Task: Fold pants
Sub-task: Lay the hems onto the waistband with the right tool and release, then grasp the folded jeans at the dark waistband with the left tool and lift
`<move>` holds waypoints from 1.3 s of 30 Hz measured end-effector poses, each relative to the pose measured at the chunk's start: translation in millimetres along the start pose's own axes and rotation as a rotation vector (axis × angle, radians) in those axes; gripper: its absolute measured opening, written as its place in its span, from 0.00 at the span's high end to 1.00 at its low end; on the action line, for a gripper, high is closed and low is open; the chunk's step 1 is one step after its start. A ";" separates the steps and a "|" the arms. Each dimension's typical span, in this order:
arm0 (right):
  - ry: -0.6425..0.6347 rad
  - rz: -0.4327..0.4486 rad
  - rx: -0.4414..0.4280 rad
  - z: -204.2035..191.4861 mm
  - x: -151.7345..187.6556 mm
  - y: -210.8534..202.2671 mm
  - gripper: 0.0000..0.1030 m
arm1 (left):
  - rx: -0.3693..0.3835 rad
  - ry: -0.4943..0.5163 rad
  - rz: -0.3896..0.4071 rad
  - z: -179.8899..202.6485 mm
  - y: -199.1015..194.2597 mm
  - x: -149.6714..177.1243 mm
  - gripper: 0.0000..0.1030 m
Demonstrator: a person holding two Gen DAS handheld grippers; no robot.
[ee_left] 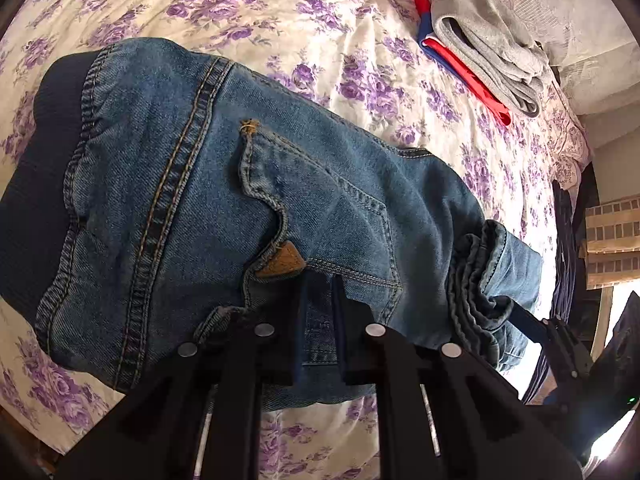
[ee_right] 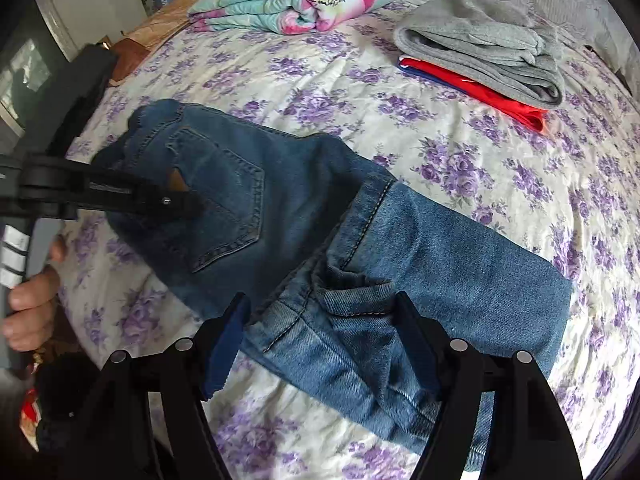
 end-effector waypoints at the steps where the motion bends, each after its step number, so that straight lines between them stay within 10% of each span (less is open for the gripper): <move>1: 0.022 -0.013 -0.046 4.9 -2.6 -9.6 0.29 | 0.001 0.001 -0.002 0.2 2.4 -1.3 0.89; 6: -0.006 0.023 -0.048 27.7 -11.0 -44.4 0.32 | 0.017 -0.004 -0.005 -2.6 5.6 -2.2 0.89; 8: -0.018 0.002 -0.057 33.7 -9.3 -35.1 0.90 | 0.023 -0.005 -0.005 -3.9 5.4 -2.2 0.89; 9: 0.015 -0.030 -0.083 38.5 -7.2 -24.9 0.95 | 0.024 -0.005 -0.005 -4.0 5.5 -2.2 0.89; 13: 0.066 -0.151 -0.185 33.6 12.0 22.7 0.92 | 0.030 -0.006 -0.011 -6.9 4.7 -2.0 0.89; 22: -0.005 -0.192 -0.095 14.7 19.1 31.2 0.92 | 0.130 -0.065 0.099 -22.7 -65.6 2.5 0.85; 26: 0.006 -0.105 -0.117 11.1 16.4 -3.2 0.90 | 0.064 -0.141 0.238 -61.8 -126.0 14.3 0.18; 39: 0.063 -0.042 -0.095 27.4 14.0 -41.8 0.90 | 0.207 -0.460 0.105 -132.9 -45.2 13.6 0.17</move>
Point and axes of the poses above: each gripper's, at about its wrist camera, not at the fingertips, and y roughly the way its jaws point, z to its right, x to its underside, the point moved 1 cm from there along y, roughly the way its jaws point, and after that the axes turned 7 degrees about z, right-handed, at the moved point
